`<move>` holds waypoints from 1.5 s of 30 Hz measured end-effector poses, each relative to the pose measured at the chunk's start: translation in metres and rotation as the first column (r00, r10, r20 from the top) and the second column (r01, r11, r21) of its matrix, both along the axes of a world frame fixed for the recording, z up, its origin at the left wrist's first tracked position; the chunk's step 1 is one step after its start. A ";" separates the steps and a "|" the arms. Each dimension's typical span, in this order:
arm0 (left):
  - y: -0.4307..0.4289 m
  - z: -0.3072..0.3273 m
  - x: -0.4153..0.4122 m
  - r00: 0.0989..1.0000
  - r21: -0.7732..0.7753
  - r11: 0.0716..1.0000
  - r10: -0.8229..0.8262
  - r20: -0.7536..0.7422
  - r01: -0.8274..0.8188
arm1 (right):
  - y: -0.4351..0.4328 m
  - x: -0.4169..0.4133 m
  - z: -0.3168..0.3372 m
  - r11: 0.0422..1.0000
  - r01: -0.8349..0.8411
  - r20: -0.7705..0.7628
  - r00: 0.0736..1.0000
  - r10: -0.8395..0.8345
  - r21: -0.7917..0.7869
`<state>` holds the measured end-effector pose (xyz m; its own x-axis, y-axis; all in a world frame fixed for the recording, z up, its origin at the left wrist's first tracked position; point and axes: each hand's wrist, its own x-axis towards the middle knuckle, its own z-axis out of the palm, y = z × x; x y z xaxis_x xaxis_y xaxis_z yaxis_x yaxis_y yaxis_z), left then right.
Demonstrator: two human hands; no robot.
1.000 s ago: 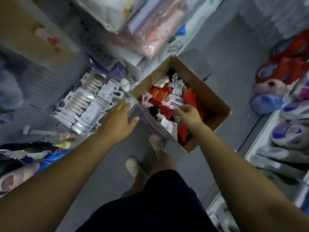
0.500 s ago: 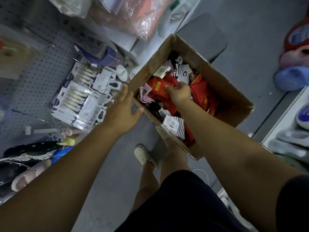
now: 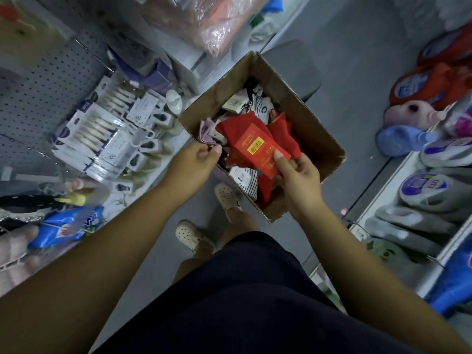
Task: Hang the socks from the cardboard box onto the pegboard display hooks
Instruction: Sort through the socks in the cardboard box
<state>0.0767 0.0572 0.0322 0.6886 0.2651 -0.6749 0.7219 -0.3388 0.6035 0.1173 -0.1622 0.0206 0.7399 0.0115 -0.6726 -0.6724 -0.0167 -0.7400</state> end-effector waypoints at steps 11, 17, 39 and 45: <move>-0.013 0.086 -0.115 0.728 -0.675 0.426 0.640 -0.247 -0.603 | 0.052 -0.122 0.103 0.945 -0.197 0.114 0.979 0.172 0.263; 0.041 0.113 -0.193 0.478 -0.733 0.222 0.864 -0.157 -0.642 | 0.107 -0.177 0.124 0.869 -0.429 0.191 0.901 0.390 0.248; 0.167 0.165 -0.440 -0.126 -0.829 0.089 0.974 0.188 -0.552 | 0.263 -0.300 0.155 0.419 -0.890 0.299 0.456 0.838 0.180; 0.162 0.181 -0.450 0.039 -0.711 0.284 0.940 0.340 -0.644 | 0.307 -0.300 0.190 0.206 -0.972 0.391 0.234 0.890 0.113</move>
<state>-0.3734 0.2190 0.2129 0.3717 0.8514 -0.3700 -0.2149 0.4666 0.8579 -0.1826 0.1450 0.2106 0.1489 0.9343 -0.3240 -0.1559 -0.3013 -0.9407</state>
